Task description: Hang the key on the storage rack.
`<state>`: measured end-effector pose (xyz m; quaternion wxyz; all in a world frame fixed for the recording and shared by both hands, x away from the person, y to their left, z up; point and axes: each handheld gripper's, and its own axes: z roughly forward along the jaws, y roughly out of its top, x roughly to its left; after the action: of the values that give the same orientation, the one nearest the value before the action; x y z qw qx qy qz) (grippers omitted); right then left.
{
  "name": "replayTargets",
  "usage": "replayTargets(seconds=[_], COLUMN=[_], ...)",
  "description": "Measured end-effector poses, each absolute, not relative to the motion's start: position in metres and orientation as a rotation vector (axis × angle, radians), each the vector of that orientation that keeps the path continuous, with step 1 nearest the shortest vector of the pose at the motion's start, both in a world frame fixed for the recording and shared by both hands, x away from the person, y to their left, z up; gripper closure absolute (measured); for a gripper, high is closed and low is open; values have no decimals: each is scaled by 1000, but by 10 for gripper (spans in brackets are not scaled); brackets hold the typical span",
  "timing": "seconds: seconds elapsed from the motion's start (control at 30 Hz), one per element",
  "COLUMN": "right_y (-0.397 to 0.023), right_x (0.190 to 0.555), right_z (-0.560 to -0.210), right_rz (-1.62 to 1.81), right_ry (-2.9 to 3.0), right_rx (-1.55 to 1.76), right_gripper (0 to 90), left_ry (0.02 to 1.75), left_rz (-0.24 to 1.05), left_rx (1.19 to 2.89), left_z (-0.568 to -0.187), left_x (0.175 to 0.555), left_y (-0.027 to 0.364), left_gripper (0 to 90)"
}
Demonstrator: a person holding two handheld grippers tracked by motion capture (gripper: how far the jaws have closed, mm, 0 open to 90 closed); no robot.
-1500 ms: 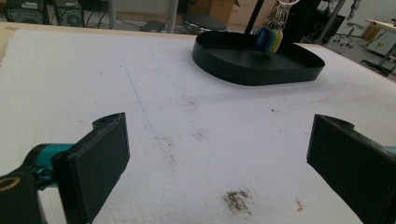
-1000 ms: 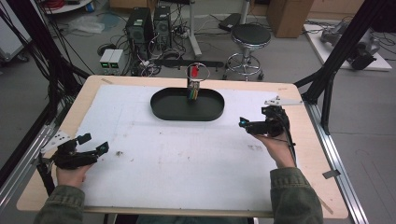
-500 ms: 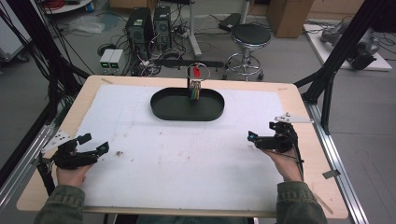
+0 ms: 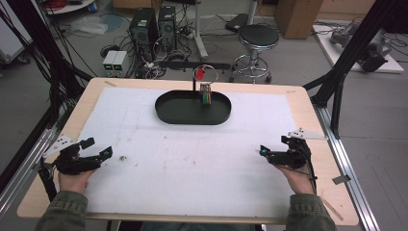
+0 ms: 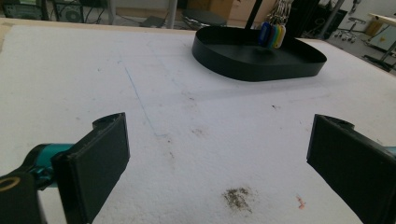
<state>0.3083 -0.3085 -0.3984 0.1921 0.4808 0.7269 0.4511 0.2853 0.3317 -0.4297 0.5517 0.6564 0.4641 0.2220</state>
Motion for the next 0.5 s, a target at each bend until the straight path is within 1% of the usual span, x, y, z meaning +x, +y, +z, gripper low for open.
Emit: replayTargets(seconds=[0.5], right_y=[-313], right_x=[288], right_z=[-412], right_rz=[1307], right_ry=[2003], right_rx=[1300], right_gripper=[4], left_ry=[1092], left_rz=[519], left_rx=[1554], left_z=[-430], left_x=[286], left_y=[331], left_gripper=[63])
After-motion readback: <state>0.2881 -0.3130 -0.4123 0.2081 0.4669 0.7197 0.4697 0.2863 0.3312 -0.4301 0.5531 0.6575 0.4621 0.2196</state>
